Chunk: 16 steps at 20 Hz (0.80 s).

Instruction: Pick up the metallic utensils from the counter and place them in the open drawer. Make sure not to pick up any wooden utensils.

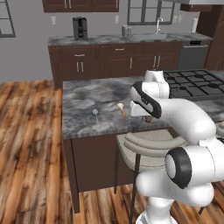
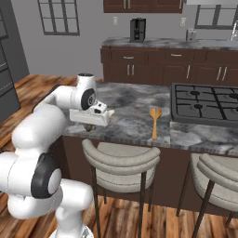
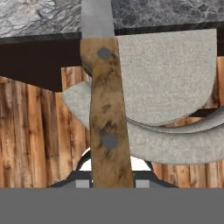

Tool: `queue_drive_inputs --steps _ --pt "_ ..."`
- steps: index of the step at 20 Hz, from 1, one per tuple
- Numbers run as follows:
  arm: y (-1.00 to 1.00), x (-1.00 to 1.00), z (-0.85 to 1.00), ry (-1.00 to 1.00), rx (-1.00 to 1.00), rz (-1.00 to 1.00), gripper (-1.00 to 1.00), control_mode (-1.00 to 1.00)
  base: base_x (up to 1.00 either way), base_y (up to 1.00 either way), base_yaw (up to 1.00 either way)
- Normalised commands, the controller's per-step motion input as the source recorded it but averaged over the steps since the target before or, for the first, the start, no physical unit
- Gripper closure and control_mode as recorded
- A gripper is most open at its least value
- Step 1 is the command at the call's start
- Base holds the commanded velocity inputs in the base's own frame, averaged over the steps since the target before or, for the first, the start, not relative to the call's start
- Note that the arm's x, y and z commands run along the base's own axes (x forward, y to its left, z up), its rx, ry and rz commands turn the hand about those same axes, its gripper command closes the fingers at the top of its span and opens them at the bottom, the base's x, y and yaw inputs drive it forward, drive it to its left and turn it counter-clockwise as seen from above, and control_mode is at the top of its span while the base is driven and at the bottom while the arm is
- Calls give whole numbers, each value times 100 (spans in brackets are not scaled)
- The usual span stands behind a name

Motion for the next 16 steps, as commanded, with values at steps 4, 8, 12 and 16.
queue_drive_inputs --steps 4,8,12,16 --pt "38 -100 17 3 9 5 100 -100 0 0 0" --pt "3 -93 13 0 2 2 100 -100 0 0 0" --pt "14 -25 1 0 0 2 100 -100 0 0 0" --pt "9 -20 0 0 0 3 100 -100 0 0 0"
